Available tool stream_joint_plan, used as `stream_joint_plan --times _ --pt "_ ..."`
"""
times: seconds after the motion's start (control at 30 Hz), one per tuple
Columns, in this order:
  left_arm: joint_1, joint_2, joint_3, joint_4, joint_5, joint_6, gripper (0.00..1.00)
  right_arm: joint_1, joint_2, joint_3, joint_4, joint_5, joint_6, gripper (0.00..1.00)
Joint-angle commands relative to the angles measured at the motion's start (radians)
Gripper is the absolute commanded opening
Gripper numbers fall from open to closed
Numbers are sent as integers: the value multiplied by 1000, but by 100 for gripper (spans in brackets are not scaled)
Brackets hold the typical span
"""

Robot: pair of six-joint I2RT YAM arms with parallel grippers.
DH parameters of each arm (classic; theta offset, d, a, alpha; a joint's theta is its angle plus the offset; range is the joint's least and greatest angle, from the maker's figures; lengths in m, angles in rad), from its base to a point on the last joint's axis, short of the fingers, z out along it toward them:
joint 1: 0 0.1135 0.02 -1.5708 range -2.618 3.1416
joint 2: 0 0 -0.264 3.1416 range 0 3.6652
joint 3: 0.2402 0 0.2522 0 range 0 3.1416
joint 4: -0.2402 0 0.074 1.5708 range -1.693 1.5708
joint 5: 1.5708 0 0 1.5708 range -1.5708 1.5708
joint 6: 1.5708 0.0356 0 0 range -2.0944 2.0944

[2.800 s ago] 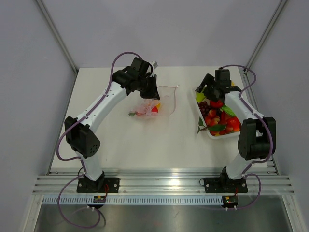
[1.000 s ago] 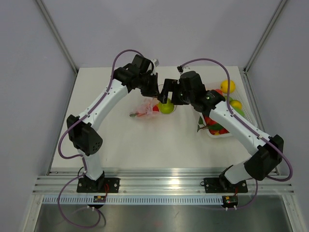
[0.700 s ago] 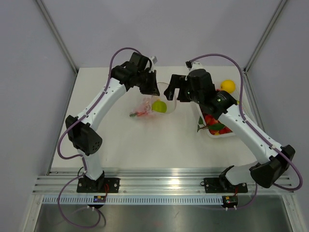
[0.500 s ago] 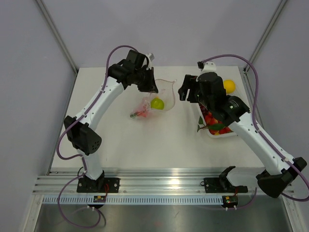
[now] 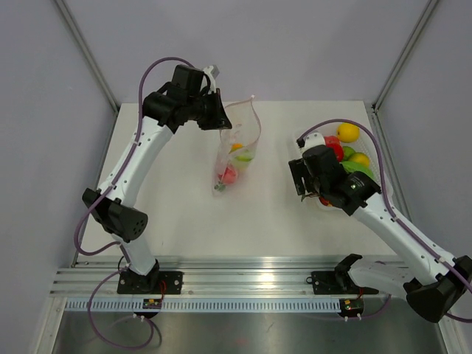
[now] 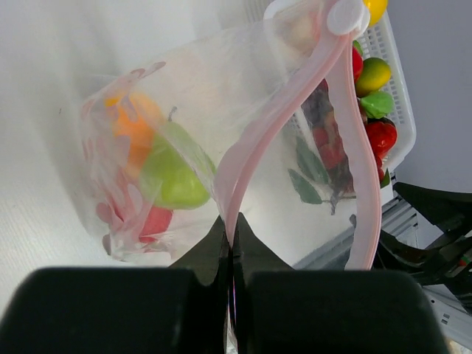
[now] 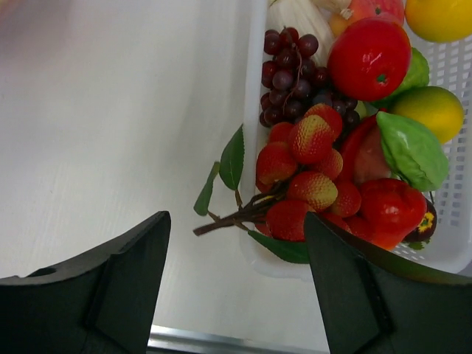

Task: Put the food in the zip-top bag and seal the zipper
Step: Pick up the fake fruit from the bin.

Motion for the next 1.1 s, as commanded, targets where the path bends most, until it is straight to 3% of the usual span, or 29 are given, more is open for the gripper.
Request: stream_joint_plan --times 0.0,0.13,0.67,0.87,1.07 --pt "1 -43 17 27 -6 1 0 15 -73 -42 -8 -100 -171 80" --pt "2 -43 5 34 1 12 0 32 -63 -49 -53 -105 -242 75" --pt "59 -86 -64 36 6 35 0 87 49 -138 2 -16 -408 73" --pt "65 -99 -87 48 18 32 0 87 80 -192 62 27 -440 72" --pt "65 -106 -103 57 21 32 0 87 86 -253 183 53 -468 64"
